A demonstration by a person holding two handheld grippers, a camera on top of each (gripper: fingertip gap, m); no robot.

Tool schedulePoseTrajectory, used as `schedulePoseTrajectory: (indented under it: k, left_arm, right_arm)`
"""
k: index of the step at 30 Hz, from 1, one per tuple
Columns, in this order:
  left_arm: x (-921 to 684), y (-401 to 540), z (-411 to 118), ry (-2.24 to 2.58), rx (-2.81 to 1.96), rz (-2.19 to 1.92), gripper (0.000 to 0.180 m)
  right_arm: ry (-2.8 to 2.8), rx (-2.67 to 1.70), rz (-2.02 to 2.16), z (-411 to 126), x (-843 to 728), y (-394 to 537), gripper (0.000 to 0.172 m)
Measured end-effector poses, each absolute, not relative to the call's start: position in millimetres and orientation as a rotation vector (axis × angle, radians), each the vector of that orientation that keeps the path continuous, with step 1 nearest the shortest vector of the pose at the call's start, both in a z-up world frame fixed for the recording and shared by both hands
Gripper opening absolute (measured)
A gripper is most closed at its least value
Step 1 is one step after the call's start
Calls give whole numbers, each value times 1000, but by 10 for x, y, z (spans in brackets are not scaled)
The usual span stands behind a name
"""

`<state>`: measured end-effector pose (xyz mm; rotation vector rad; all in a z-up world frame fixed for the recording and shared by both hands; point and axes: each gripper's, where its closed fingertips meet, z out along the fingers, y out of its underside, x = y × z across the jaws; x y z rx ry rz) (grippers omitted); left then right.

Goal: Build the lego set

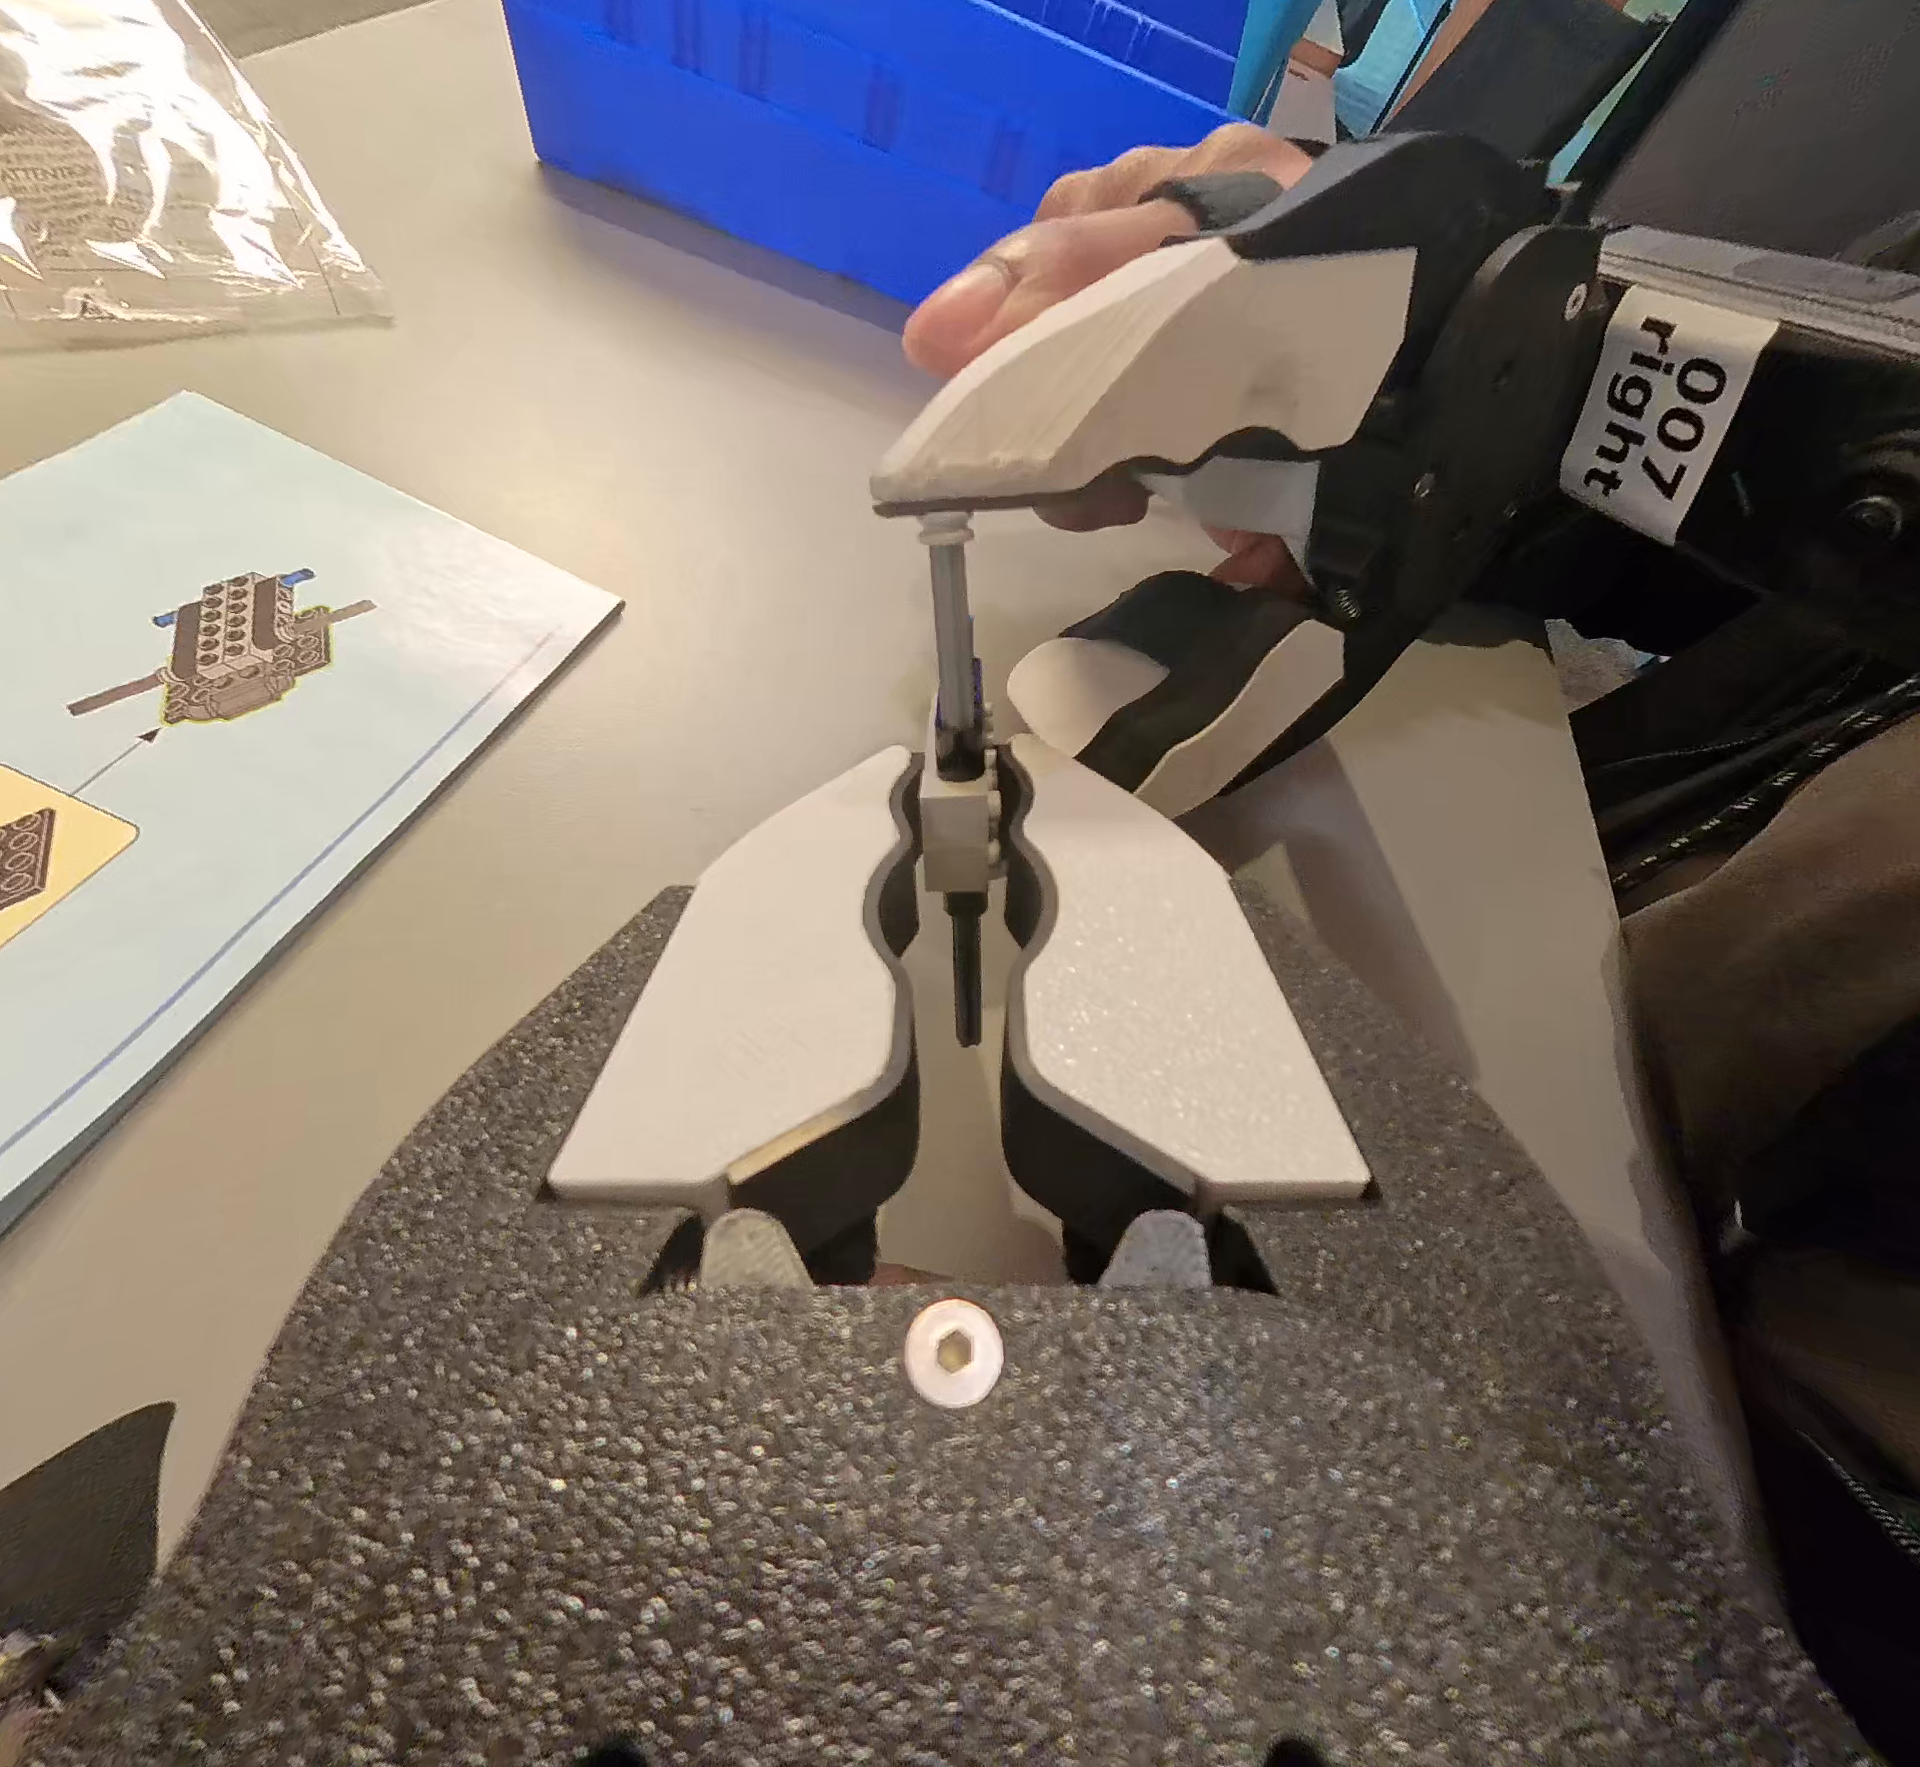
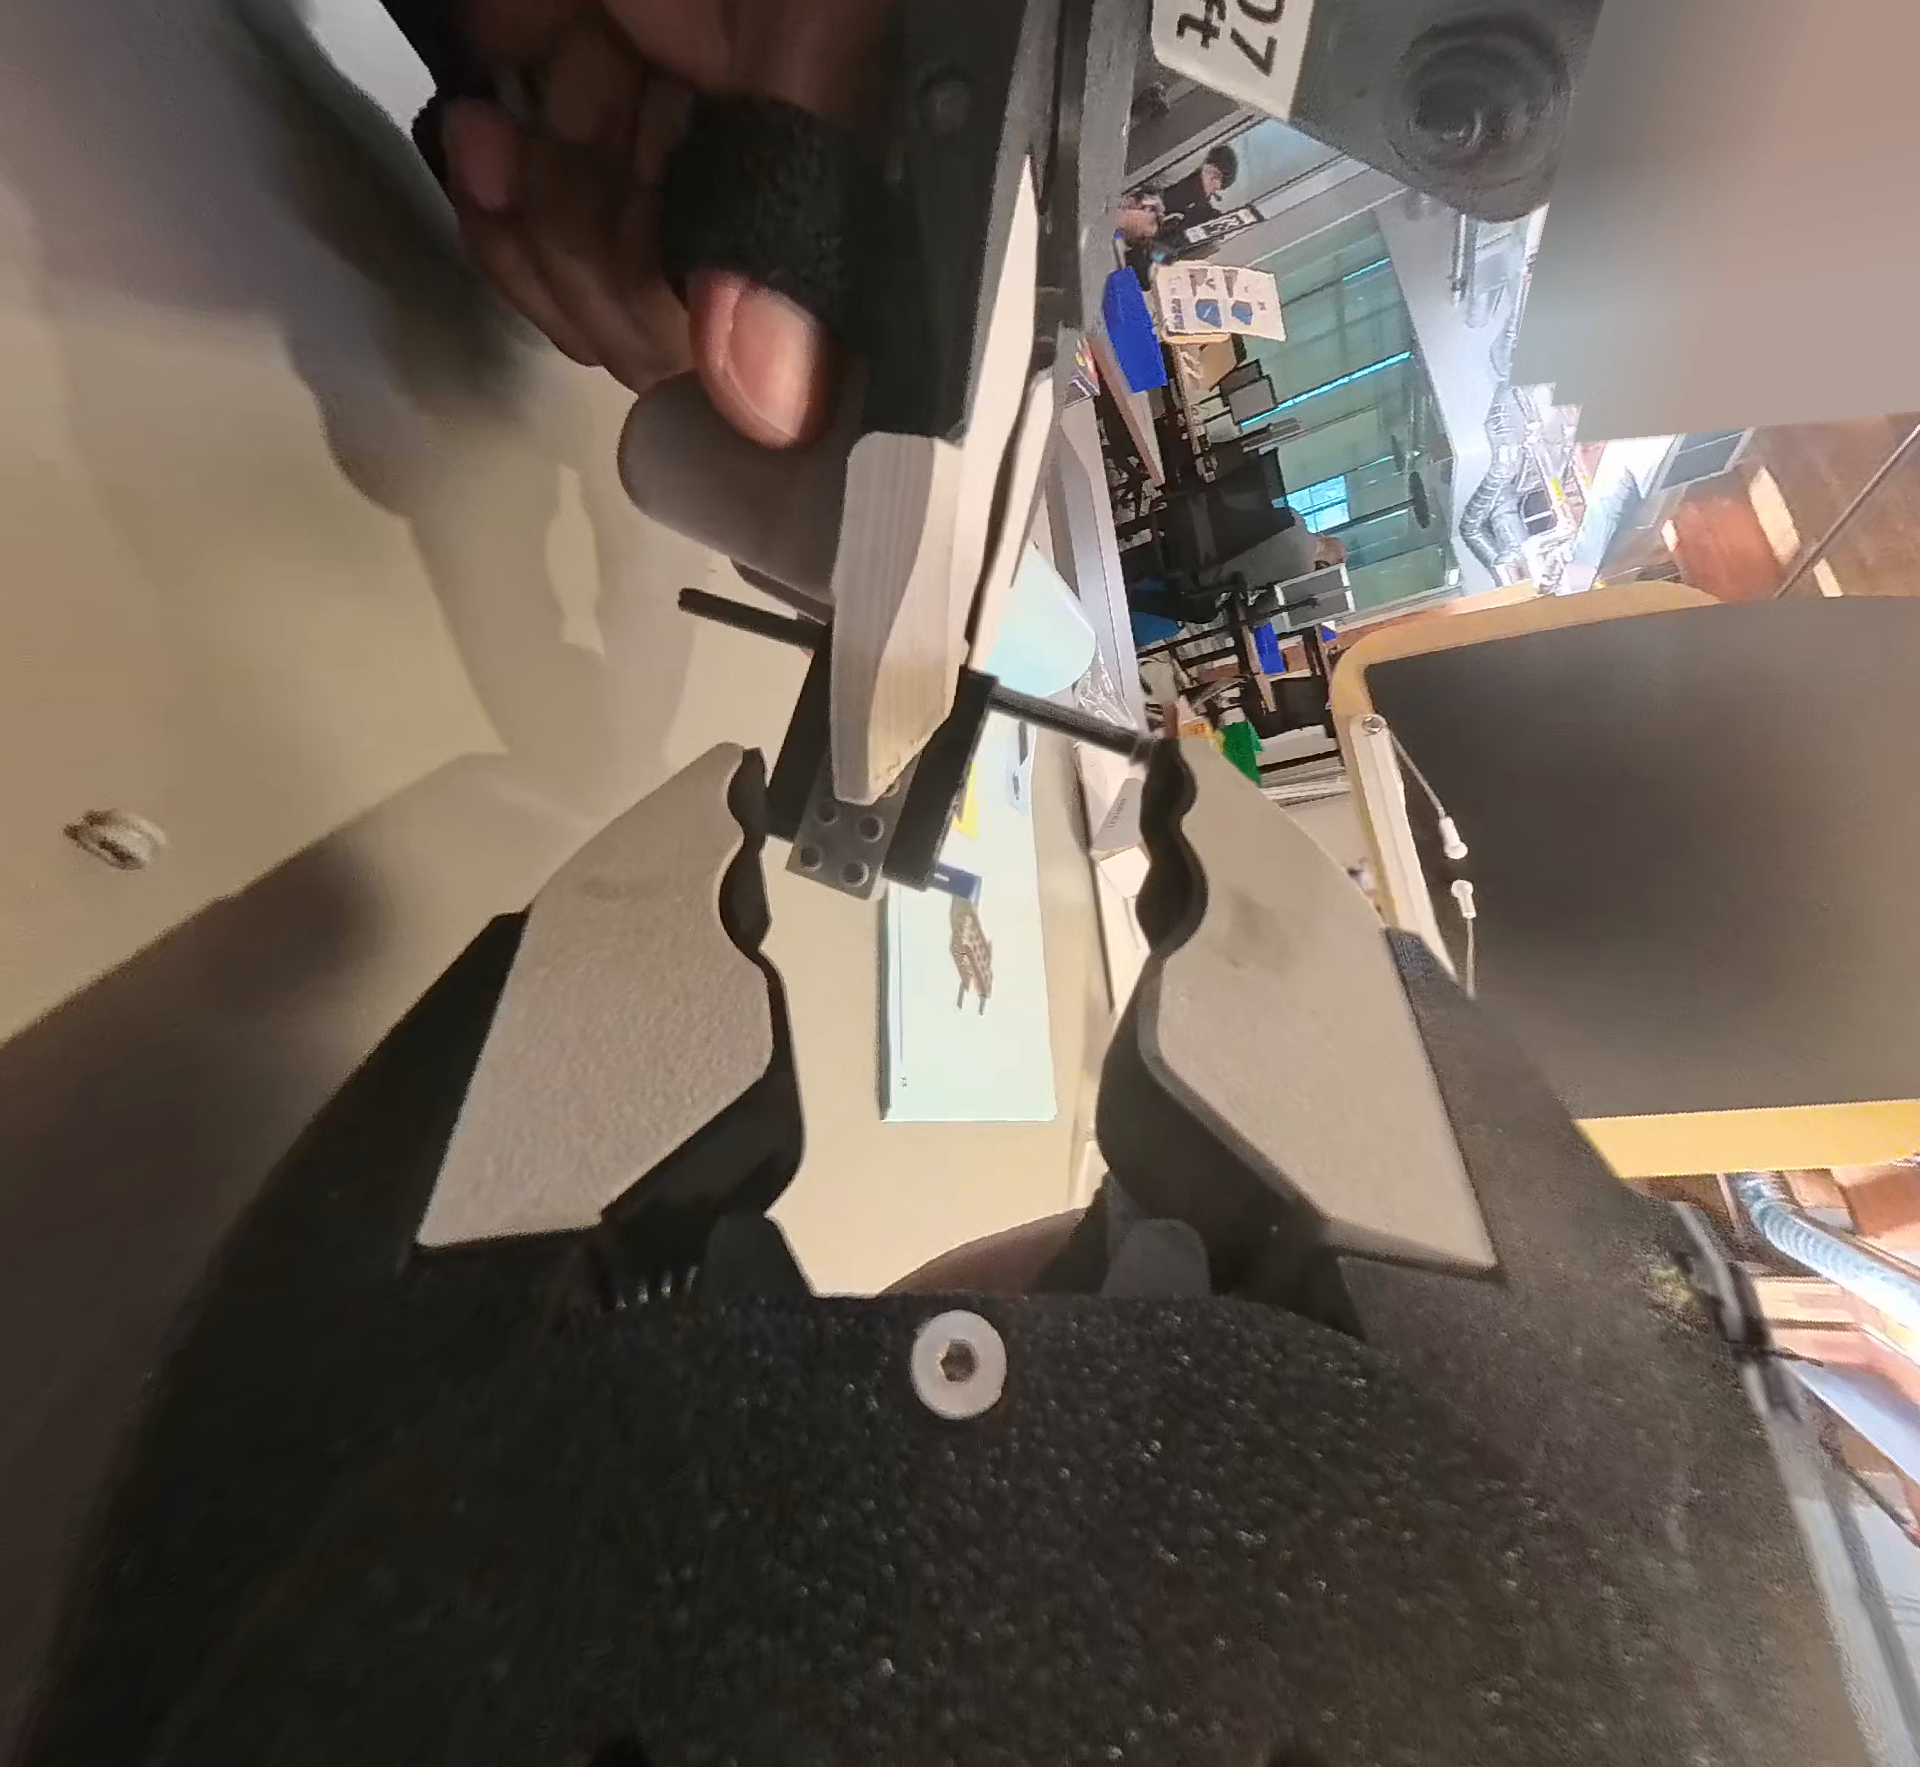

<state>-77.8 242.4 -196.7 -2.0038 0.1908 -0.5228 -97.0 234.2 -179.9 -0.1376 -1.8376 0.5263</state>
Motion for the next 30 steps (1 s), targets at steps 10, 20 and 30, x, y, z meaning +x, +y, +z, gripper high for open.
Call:
schedulePoseTrajectory:
  k: [10, 20, 30]
  left_arm:
    - [-804, 2464, -1987, 177, -1976, -501, 12]
    - [-983, 2483, -1904, 241, -1906, -280, 12]
    - [-876, 2488, -1983, 403, -1926, -126, 12]
  right_arm:
    - [-1842, -282, 711, -1762, -981, 2245, 72]
    - [-1811, -521, 1061, -1486, -942, 2361, 59]
    - [-1869, -721, 1264, -1436, -936, 2399, 32]
